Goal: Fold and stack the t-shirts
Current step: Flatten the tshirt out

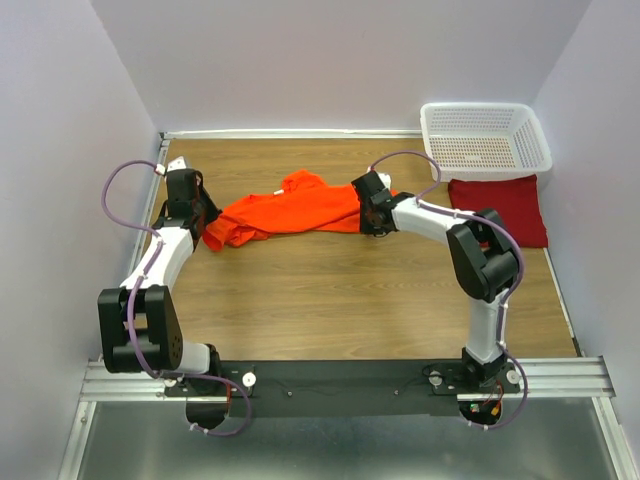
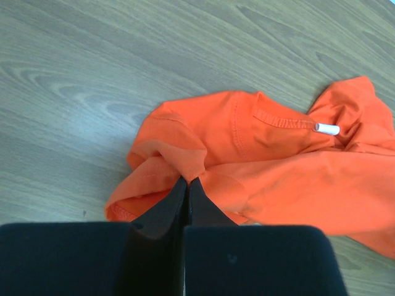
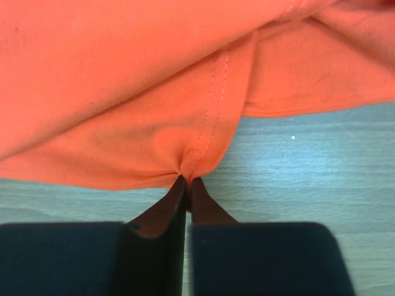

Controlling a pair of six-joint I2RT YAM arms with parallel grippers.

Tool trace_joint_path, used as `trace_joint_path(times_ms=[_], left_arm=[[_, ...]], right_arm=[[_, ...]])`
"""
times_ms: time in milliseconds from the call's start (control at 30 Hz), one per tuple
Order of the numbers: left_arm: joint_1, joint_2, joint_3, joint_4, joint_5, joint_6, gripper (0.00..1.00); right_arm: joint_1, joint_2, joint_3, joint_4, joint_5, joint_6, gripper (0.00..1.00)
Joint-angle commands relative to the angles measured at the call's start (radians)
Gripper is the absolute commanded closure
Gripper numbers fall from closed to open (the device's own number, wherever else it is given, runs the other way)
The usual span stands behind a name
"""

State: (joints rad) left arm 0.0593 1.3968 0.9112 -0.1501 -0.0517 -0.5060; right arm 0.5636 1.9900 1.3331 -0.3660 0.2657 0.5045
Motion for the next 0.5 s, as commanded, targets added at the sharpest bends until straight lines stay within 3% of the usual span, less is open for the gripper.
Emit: trace_joint_path(times_ms=[0,100,167,267,300,467], left_arm=[[0.004,-0.024,-0.008,0.021,-0.005,0.006,0.94],[0.002,-0.019,0.020,0.004,-0.010,0.018,0.93],[0.002,-0.024,0.046,-0.006,-0.014,0.029,0.86],[0.002,-0.045,0.052,-0.022,-0.031,0.041,0.62],[0.002,-0.064,0.045,-0.029,-0.036,0.043,0.42],[0.002,-0.133,-0.030,-0.052,-0.016,0.024,0.36]], right_arm=[[0.005,0.026,-0.012,-0.047,0.075,-0.041,0.99],[0.001,-0.037,0.055,-0.092,0.125,-0.087,0.99],[-0.010,-0.088,0.086,-0.134,0.151,-0.113,0.99],[-0.083,-0.189,0.110,-0.166,0.164,-0.139,0.99],[-0.114,-0.254,0.107,-0.180,0.171,-0.156,0.99],[-0.179,-0.353,0.023,-0.215,0.194,-0.170,0.99]])
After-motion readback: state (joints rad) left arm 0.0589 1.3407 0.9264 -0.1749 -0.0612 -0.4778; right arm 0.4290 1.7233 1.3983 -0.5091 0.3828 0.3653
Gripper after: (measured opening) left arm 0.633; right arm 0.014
